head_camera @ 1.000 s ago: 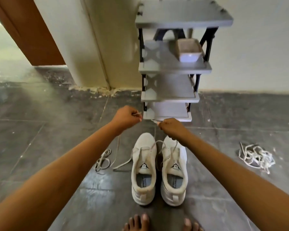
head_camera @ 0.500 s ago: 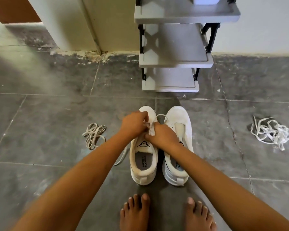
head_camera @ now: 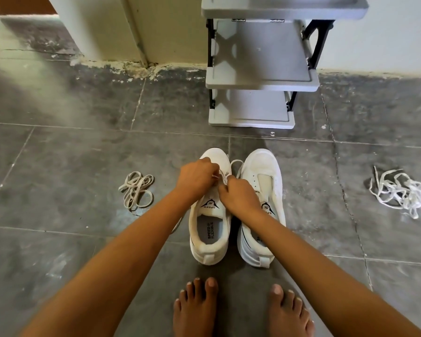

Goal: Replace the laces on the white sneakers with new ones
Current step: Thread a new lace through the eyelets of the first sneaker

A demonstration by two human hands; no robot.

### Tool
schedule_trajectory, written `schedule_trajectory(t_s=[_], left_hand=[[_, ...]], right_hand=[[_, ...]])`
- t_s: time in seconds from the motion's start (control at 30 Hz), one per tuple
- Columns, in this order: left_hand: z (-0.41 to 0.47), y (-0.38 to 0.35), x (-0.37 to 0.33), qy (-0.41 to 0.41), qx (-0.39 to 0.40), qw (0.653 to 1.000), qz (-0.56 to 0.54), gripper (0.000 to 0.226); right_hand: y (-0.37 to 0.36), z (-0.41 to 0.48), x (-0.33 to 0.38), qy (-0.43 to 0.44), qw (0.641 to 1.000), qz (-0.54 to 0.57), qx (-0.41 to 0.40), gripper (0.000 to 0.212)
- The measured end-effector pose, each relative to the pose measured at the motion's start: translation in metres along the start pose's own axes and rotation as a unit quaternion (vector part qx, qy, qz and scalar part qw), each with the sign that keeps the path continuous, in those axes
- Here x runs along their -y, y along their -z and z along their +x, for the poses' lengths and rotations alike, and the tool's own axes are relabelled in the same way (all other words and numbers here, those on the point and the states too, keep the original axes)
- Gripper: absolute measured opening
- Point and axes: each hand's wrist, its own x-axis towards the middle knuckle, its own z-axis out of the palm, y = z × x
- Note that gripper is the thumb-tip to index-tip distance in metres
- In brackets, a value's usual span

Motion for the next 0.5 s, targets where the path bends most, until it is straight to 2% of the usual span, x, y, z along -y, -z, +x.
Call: schedule_trajectory(t_s=[0.07, 0.23, 0.5], left_hand=[[0.001, 0.003, 0.001, 0.001, -0.006, 1.000, -0.002, 0.020], [-0.003, 0.005, 0.012, 0.110, -0.036, 0.981, -0.155, 0.009], [-0.009, 0.001, 0.022, 0.171, -0.058, 0.953, -0.242, 0.006]], right_hand=[[0.000, 0.001, 0.000, -0.012, 1.000, 0.002, 0.001, 0.036], [-0.004, 0.002, 0.001, -0.037, 0.999, -0.002, -0.004, 0.032], [-0.005, 0.003, 0.002, -0.045, 0.999, 0.008, -0.004, 0.030]])
